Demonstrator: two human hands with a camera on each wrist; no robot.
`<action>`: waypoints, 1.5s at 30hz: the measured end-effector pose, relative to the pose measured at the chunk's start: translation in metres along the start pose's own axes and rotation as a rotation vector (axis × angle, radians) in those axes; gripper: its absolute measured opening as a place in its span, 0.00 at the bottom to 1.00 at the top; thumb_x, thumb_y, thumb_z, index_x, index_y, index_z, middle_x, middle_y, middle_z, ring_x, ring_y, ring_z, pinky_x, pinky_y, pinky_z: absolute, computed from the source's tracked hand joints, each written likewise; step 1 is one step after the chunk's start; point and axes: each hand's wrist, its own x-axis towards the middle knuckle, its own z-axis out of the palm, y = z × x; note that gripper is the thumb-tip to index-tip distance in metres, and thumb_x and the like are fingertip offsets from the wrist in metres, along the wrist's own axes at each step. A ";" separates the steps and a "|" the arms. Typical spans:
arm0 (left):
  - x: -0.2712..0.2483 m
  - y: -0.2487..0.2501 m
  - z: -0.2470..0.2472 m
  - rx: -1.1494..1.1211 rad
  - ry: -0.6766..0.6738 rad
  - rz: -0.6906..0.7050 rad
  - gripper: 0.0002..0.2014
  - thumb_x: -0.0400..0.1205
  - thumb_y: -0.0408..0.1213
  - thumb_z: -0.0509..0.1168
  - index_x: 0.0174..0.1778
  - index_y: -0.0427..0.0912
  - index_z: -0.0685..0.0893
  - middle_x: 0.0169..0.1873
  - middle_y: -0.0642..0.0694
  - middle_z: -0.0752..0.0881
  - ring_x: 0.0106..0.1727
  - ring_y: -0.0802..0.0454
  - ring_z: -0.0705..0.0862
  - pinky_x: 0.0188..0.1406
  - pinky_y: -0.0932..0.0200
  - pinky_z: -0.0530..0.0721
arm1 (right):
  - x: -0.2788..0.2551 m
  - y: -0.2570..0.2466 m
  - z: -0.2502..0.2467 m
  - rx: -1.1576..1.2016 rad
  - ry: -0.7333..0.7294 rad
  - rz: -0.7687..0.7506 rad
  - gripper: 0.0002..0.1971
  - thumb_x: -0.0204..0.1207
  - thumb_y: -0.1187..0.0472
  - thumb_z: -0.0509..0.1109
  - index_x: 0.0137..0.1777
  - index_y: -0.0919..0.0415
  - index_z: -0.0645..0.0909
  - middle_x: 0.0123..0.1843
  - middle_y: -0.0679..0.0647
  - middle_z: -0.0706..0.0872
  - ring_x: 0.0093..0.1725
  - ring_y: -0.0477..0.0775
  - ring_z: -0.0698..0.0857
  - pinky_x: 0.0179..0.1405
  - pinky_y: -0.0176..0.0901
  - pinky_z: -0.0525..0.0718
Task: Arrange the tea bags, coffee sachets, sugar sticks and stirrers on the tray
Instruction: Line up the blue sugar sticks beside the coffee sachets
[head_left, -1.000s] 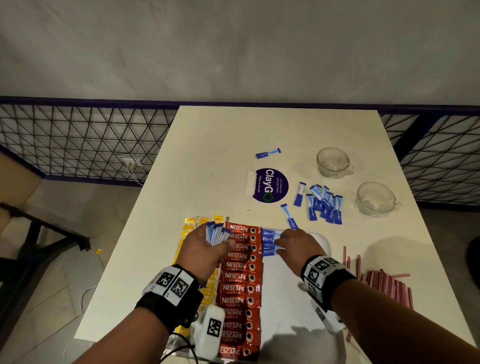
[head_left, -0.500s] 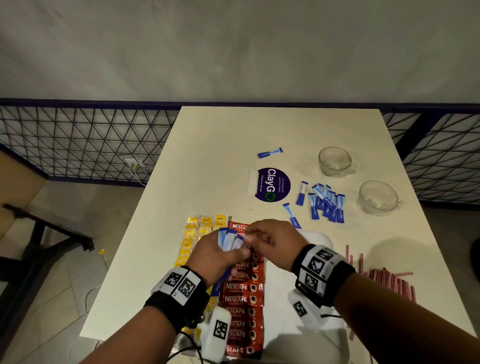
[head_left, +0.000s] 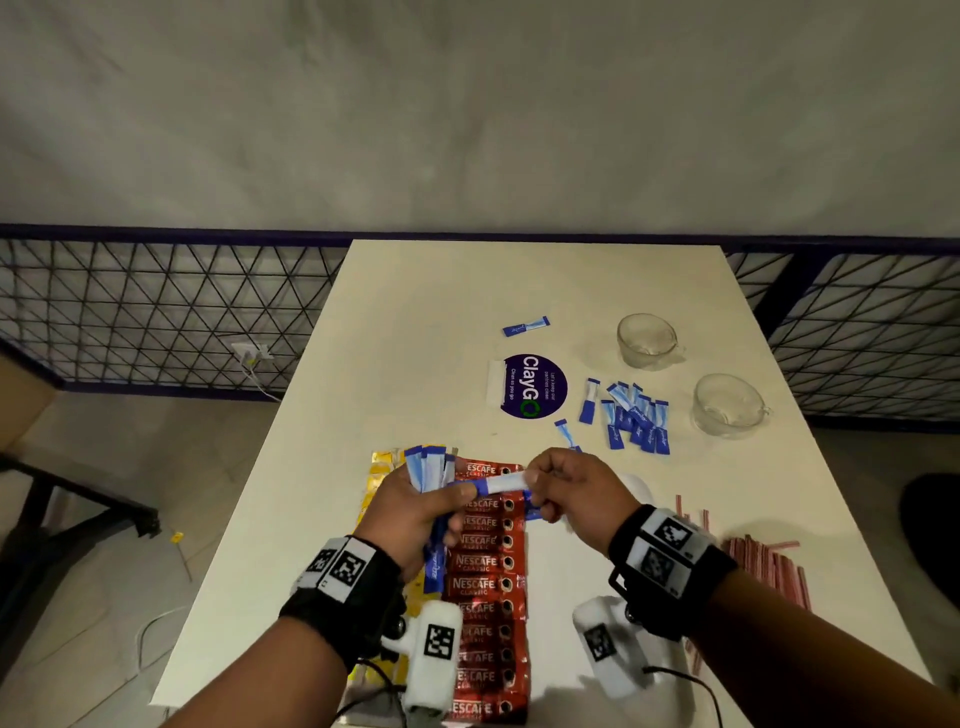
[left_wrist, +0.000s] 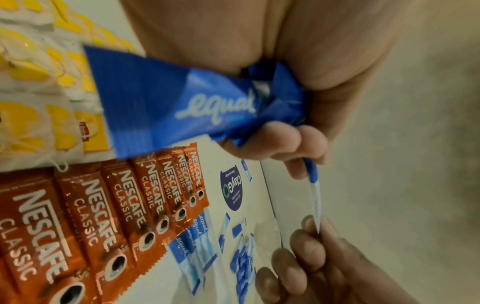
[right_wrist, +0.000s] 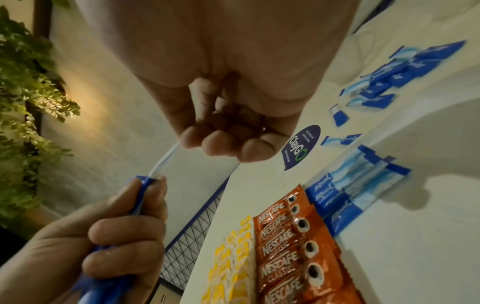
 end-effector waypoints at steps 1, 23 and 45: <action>-0.001 0.001 -0.002 0.012 0.002 0.015 0.10 0.78 0.22 0.68 0.55 0.32 0.80 0.22 0.42 0.77 0.20 0.48 0.74 0.19 0.61 0.73 | -0.003 -0.002 0.003 0.025 0.009 0.009 0.10 0.80 0.70 0.65 0.38 0.61 0.80 0.27 0.51 0.82 0.24 0.47 0.76 0.30 0.40 0.75; 0.001 -0.005 0.024 0.400 0.118 0.184 0.09 0.73 0.36 0.77 0.38 0.44 0.82 0.26 0.54 0.82 0.24 0.61 0.78 0.30 0.60 0.76 | -0.020 0.006 -0.013 0.192 0.226 0.105 0.03 0.80 0.66 0.69 0.46 0.66 0.80 0.26 0.54 0.81 0.22 0.50 0.76 0.25 0.39 0.76; -0.011 -0.014 -0.012 0.507 0.267 0.059 0.12 0.75 0.38 0.76 0.47 0.37 0.82 0.23 0.45 0.80 0.18 0.54 0.74 0.23 0.58 0.77 | 0.017 0.089 -0.040 -0.911 0.081 0.002 0.16 0.83 0.51 0.63 0.68 0.49 0.81 0.67 0.48 0.78 0.66 0.50 0.78 0.69 0.41 0.73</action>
